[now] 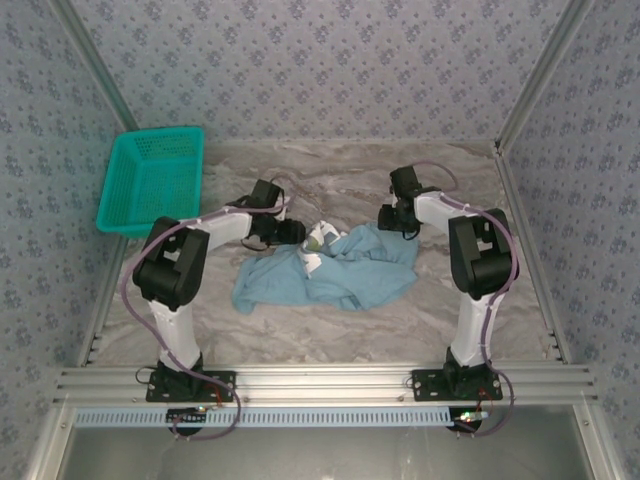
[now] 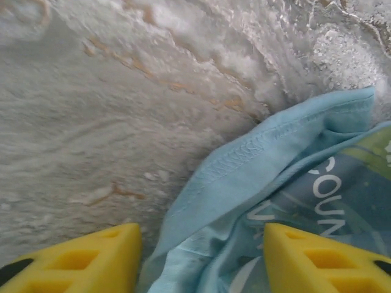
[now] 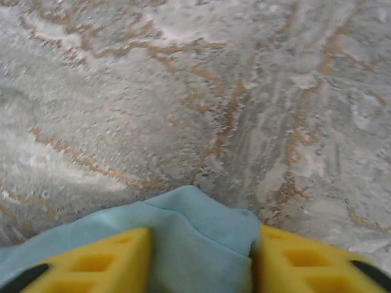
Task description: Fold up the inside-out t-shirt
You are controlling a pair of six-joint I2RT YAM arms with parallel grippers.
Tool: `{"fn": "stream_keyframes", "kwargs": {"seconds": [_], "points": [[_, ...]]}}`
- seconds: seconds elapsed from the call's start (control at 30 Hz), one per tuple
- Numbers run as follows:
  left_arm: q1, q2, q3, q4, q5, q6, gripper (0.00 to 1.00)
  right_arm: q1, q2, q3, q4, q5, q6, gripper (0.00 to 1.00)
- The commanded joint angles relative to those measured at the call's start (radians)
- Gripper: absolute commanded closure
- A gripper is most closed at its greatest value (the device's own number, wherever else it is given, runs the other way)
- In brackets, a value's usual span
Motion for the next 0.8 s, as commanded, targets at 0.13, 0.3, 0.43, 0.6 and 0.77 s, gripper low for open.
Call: {"fn": "stream_keyframes", "kwargs": {"seconds": [0.13,0.3,0.43,0.6,0.77], "points": [[0.03,0.014,0.067,-0.011,0.053,0.029,0.91,-0.04,-0.074,0.028,0.05,-0.072,-0.009,0.98],[0.132,-0.175,0.002,0.087,0.035,-0.022,1.0,-0.097,-0.247,0.019,0.069,-0.03,-0.036,1.0],[0.239,-0.389,-0.117,0.28,0.178,-0.153,1.0,-0.156,-0.384,-0.002,0.083,-0.004,-0.053,1.0],[0.348,-0.604,-0.15,0.512,0.206,-0.258,1.0,-0.184,-0.479,0.01,0.279,-0.165,0.008,1.0],[0.399,-0.733,-0.041,0.531,0.137,-0.199,1.0,-0.188,-0.507,0.095,0.458,-0.306,0.131,1.0]]}}
